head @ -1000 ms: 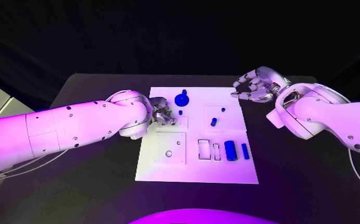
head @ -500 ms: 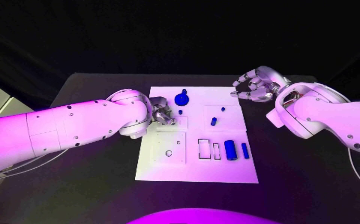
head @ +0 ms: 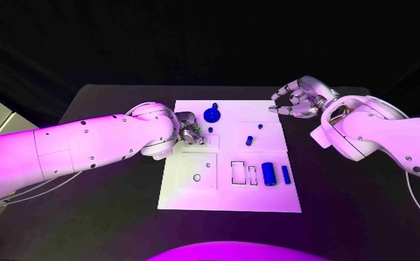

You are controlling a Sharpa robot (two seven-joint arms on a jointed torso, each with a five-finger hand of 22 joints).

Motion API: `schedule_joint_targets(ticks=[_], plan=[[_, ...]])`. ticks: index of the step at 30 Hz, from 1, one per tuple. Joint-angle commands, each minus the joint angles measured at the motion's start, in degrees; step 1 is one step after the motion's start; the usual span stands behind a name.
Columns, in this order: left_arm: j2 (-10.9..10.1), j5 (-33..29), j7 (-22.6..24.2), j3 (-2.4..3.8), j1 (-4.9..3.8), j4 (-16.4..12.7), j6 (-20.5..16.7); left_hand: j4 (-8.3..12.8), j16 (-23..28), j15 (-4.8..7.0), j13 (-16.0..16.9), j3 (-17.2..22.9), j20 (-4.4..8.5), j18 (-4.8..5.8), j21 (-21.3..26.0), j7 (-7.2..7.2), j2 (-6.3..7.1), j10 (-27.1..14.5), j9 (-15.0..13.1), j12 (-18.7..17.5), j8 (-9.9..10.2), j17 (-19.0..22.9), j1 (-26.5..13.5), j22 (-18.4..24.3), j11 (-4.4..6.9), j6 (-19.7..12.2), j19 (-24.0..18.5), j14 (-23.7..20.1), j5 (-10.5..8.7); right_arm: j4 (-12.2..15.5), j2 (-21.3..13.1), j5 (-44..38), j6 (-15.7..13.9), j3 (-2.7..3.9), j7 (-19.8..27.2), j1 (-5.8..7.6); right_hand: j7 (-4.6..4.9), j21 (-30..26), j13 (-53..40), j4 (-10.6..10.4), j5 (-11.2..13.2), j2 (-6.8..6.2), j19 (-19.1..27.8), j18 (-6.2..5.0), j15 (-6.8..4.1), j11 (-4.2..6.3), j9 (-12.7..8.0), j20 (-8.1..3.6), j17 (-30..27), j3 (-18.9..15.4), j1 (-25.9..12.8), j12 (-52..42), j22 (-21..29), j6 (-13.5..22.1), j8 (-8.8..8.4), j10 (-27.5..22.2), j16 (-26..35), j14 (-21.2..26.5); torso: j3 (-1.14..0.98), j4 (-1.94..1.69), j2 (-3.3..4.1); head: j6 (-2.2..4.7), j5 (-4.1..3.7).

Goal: Assemble the parts on the task board

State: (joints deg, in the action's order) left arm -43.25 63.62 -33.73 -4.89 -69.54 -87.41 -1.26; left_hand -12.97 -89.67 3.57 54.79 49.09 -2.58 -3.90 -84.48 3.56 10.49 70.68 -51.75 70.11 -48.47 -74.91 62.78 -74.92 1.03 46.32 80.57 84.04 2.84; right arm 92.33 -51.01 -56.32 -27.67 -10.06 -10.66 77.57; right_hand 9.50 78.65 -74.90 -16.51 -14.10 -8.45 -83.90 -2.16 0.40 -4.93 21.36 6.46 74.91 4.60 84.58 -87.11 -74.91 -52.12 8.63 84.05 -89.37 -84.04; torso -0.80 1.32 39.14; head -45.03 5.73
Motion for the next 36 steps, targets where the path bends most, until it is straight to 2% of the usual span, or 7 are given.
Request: schedule_joint_targets(ticks=[1,12,20,32,36], plan=[[0.4,-1.7,-0.8,-0.14,0.12,0.2,3.1,9.7,-0.3,0.37,0.2,9.7,0.07,0.85,-0.3,-0.54,-0.25,0.5,0.2,0.4,-0.1,-15.1,-0.1,-1.3,-0.06,0.6,0.4,6.0,0.44,0.1,0.0,-0.6,0.7,0.00,0.1,-0.03,-0.26,-0.1,-12.8,-0.1,-0.3,0.01,-0.9,-0.54,-0.22,0.49,-0.1,-0.40,12.9,0.3,-0.5,0.0,-7.3,0.2,0.12,3.5,0.2,-5.4,0.01,0.03,0.03,-0.08,-0.02],[1.3,-3.1,-1.2,-0.14,0.04,1.2,4.4,10.0,-0.3,0.66,0.9,9.5,0.25,1.06,-0.6,-1.03,-0.02,2.0,0.7,0.9,-0.2,-15.1,-2.1,-2.3,0.33,2.1,1.1,6.0,0.41,0.2,0.1,-0.6,0.8,0.00,0.0,-0.03,-0.26,-0.1,-12.8,-0.1,-0.3,0.01,-0.9,-0.54,-0.22,0.49,-0.1,-0.40,12.9,0.3,-0.5,0.0,-7.3,0.2,0.12,3.5,0.2,-5.4,-0.01,-0.10,0.00,-0.26,-0.06],[1.9,-3.3,-1.3,-0.16,0.01,1.9,4.3,8.7,-0.3,1.08,1.1,6.8,0.62,1.19,-0.8,-1.66,0.34,2.9,1.3,1.0,0.0,-15.1,-5.1,-2.9,0.81,3.3,1.6,6.0,0.27,0.1,0.2,-0.6,0.8,0.00,0.1,-0.04,-0.27,-0.1,-12.8,-0.1,-0.3,0.02,-1.0,-0.52,-0.23,0.51,-0.1,-0.41,12.9,0.3,-0.7,0.1,-7.3,0.2,0.20,3.5,0.2,-5.4,0.02,-0.04,0.01,-0.25,-0.08],[2.1,-3.1,-1.3,-0.16,0.00,2.7,4.0,7.3,-0.3,1.26,1.0,5.1,0.79,1.22,-0.8,-1.85,0.10,3.0,1.7,0.9,0.2,-15.1,-6.6,-3.0,0.97,3.8,1.7,6.0,0.23,0.2,0.1,-0.6,0.8,0.00,0.1,-0.04,-0.27,-0.1,-12.8,-0.1,-0.3,0.02,-1.0,-0.52,-0.23,0.51,-0.1,-0.41,12.9,0.3,-0.7,0.1,-7.3,0.2,0.20,3.5,0.2,-5.4,0.03,-0.10,0.01,-0.33,-0.13],[2.1,-3.0,-1.3,-0.16,0.00,2.7,4.3,7.1,-0.3,1.34,1.0,3.8,0.87,1.23,-0.8,-1.98,1.03,3.1,1.8,0.9,0.2,-15.1,-7.1,-3.1,1.07,3.9,1.8,6.0,0.21,0.2,0.1,-0.6,0.8,0.00,0.1,-0.04,-0.27,-0.2,-12.8,-0.1,-0.3,0.01,-0.9,-0.54,-0.24,0.51,-0.1,-0.42,12.8,0.3,-0.8,0.1,-7.3,0.2,0.24,3.5,0.2,-5.4,0.06,-0.08,-0.02,-0.44,-0.15]])
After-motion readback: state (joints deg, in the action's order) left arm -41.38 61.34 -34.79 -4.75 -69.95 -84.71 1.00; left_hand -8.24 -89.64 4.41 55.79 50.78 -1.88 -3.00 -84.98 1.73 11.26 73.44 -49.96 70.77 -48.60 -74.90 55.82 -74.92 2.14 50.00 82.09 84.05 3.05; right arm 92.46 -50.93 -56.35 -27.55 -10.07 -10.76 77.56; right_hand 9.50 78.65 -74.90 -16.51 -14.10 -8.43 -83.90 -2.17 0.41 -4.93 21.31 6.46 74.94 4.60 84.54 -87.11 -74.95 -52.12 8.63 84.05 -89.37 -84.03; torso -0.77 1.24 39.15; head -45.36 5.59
